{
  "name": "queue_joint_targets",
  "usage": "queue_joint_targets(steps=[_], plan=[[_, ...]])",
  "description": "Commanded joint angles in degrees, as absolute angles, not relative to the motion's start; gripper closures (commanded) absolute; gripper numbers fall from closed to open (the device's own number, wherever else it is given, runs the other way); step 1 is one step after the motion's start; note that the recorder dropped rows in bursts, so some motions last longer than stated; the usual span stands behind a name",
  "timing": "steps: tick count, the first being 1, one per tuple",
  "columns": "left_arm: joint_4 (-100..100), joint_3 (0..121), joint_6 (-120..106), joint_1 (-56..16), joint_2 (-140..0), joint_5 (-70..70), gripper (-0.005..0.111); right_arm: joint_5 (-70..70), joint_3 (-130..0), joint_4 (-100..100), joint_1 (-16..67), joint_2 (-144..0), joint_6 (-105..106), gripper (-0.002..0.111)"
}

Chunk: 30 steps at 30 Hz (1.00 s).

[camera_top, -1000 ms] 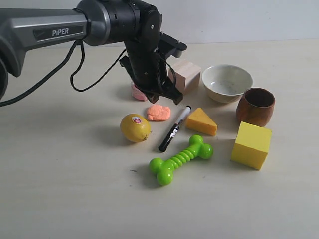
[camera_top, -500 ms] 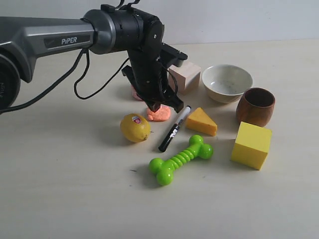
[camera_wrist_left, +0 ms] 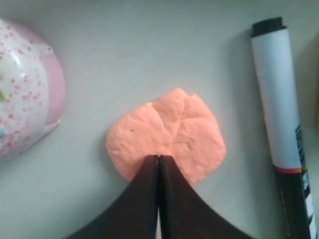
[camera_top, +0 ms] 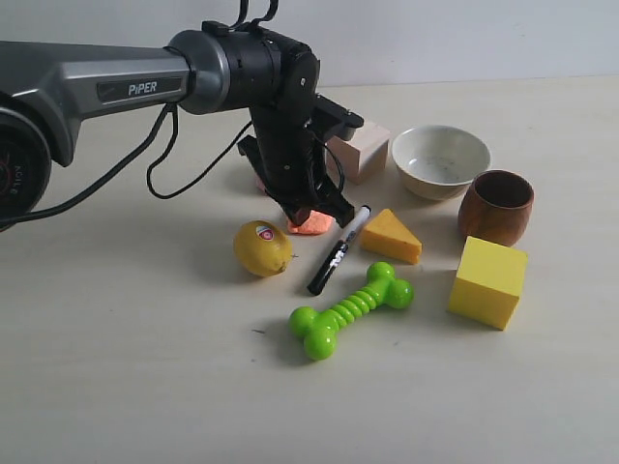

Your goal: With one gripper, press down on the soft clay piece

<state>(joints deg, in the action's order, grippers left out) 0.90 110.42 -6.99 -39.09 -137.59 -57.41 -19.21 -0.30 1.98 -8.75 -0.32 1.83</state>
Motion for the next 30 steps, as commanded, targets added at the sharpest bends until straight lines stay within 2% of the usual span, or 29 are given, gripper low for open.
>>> queue_joint_targets(steps=[1, 30], plan=[[0.5, 110.8, -7.1, -39.1, -137.5, -56.8, 0.107, -18.6, 0.0, 2.2, -8.6, 0.0, 1.9, 0.108], [-0.7, 111.0, -7.3, -39.1, -141.8, -57.7, 0.107, -18.6, 0.0, 2.2, -8.6, 0.0, 1.9, 0.108]])
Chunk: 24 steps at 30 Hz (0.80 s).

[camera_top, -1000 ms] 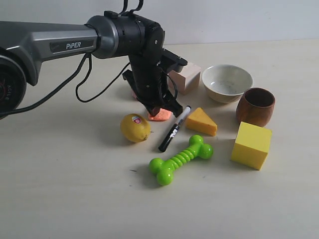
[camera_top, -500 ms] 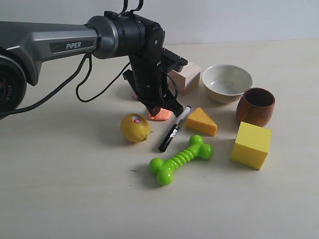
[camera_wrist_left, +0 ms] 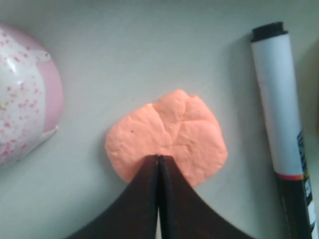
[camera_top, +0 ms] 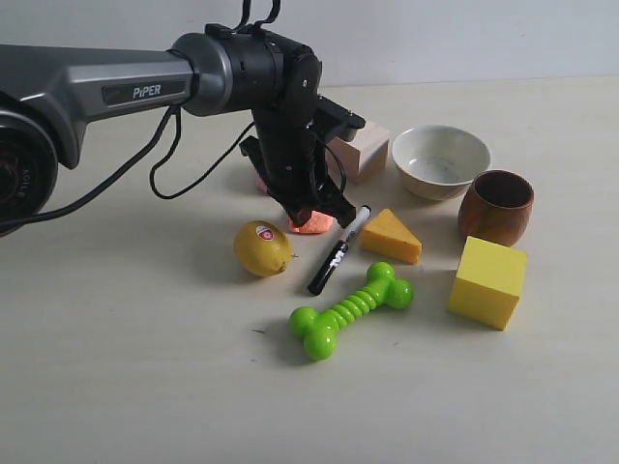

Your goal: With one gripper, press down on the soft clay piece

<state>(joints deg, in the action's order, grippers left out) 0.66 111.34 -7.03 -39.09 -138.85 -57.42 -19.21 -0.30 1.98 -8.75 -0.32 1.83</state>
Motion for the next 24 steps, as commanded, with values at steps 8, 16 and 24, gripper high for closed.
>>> queue_joint_targets(steps=[8, 16, 24], plan=[[-0.8, 111.6, -7.6, -39.1, -144.5, -58.5, 0.107, -18.7, 0.0, 2.2, -8.6, 0.0, 1.9, 0.108], [-1.2, 111.6, -7.6, -39.1, -147.9, -59.0, 0.107, -18.7, 0.0, 2.2, -8.6, 0.0, 1.9, 0.108], [-1.4, 111.6, -7.6, -39.1, -149.3, -58.7, 0.107, -18.7, 0.0, 2.2, -8.6, 0.0, 1.9, 0.108]])
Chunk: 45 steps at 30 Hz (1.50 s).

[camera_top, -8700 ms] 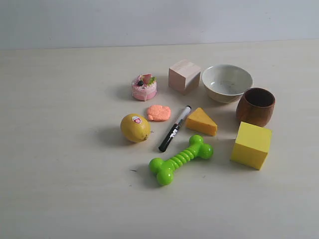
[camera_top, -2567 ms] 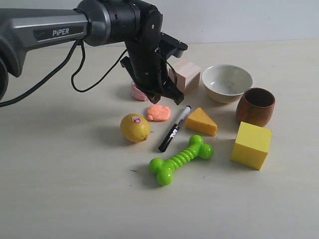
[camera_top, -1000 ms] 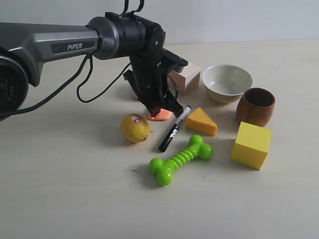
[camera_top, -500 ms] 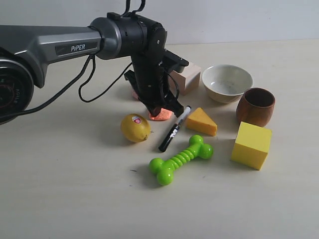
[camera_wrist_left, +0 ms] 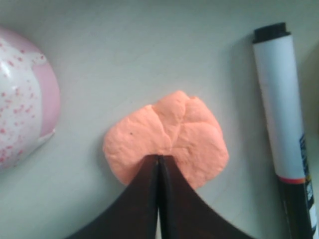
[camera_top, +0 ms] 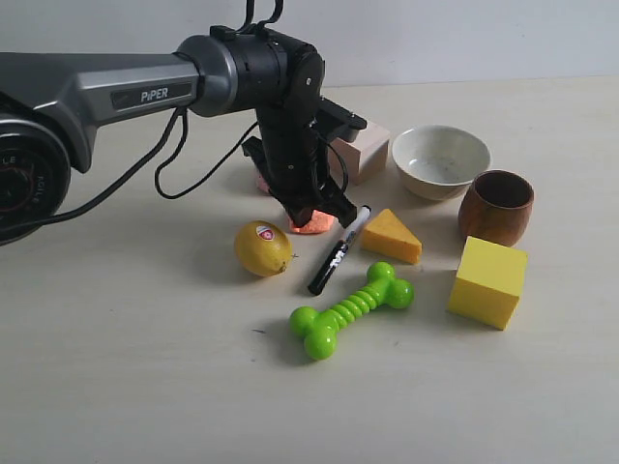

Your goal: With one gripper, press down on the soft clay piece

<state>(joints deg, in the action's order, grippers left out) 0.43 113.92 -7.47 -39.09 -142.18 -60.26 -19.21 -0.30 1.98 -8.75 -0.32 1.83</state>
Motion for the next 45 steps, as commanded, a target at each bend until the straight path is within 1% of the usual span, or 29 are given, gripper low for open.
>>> queue_joint_targets(steps=[1, 27, 45], plan=[[-1.5, 111.6, -7.6, -39.1, -149.3, -58.7, 0.107, -18.7, 0.0, 2.2, -8.6, 0.0, 1.9, 0.108], [-1.7, 112.4, -7.6, -39.1, -151.7, -61.3, 0.107, -18.7, 0.0, 2.2, -8.6, 0.0, 1.9, 0.108], [-0.6, 112.8, -7.3, -38.9, -145.8, -61.4, 0.107, -18.7, 0.0, 2.2, -8.6, 0.0, 1.9, 0.108]])
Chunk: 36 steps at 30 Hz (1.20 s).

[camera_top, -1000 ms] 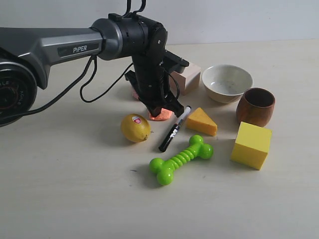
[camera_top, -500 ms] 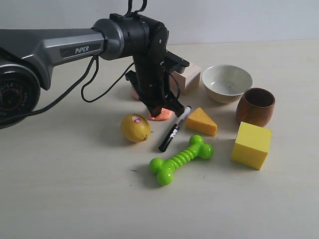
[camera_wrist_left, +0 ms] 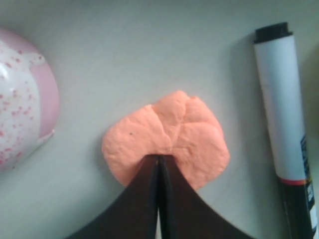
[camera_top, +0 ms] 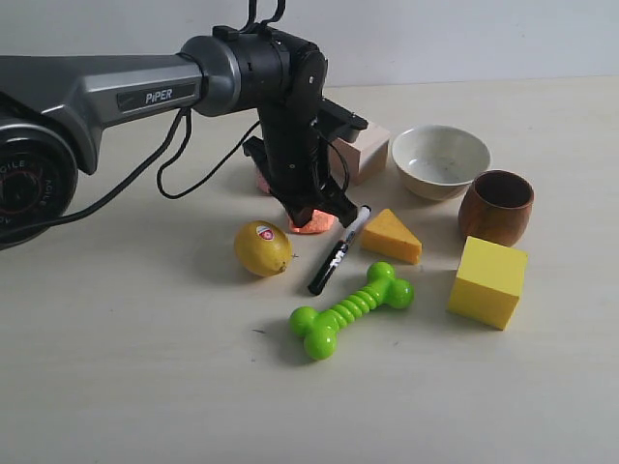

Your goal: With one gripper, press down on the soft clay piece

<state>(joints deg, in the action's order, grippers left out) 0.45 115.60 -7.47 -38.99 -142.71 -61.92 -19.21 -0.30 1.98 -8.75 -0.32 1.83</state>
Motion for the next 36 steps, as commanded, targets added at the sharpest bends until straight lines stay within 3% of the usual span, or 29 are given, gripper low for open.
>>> queue_joint_targets(steps=[1, 36], plan=[[-0.6, 112.8, -7.3, -38.9, -145.2, -61.3, 0.107, -18.7, 0.0, 2.2, -8.6, 0.0, 1.9, 0.108], [-0.5, 112.8, -7.2, -38.9, -136.2, -57.9, 0.107, -18.5, 0.0, 2.2, -8.6, 0.0, 1.9, 0.108]])
